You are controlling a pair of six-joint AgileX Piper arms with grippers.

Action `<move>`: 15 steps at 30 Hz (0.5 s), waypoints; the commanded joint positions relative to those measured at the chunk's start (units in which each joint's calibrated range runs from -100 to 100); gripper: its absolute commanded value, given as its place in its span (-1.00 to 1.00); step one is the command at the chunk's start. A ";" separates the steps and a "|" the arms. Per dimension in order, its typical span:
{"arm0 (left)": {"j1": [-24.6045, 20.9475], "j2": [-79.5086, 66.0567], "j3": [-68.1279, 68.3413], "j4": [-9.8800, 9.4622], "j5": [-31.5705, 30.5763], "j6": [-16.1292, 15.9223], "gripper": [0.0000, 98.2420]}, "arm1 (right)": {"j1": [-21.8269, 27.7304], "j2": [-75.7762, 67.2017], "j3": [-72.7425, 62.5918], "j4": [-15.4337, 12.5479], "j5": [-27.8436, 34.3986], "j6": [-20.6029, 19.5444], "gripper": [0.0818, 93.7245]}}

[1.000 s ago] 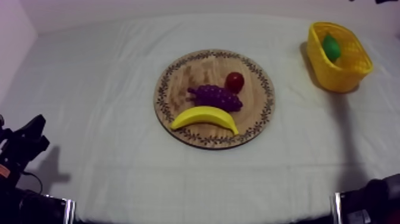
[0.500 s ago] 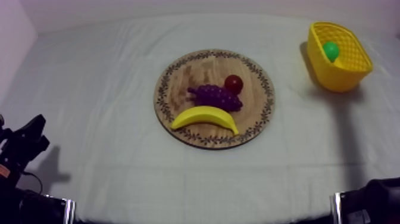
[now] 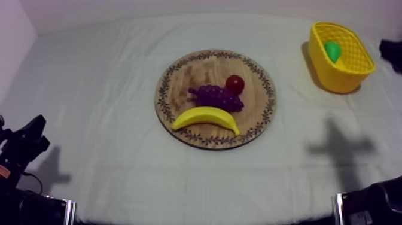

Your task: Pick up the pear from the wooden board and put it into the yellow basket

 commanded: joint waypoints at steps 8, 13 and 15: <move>0.02 0.00 -0.02 -0.02 0.00 0.02 -1.00 | 0.57 -22.91 20.32 -4.43 3.57 1.85 -0.99; 0.02 0.00 -0.02 -0.02 0.00 0.01 -1.00 | 0.33 -29.38 28.92 -5.94 3.60 1.99 -0.99; 0.02 0.00 -0.02 -0.02 0.00 0.02 -1.00 | 0.10 -31.25 32.11 -5.89 3.02 1.28 -0.99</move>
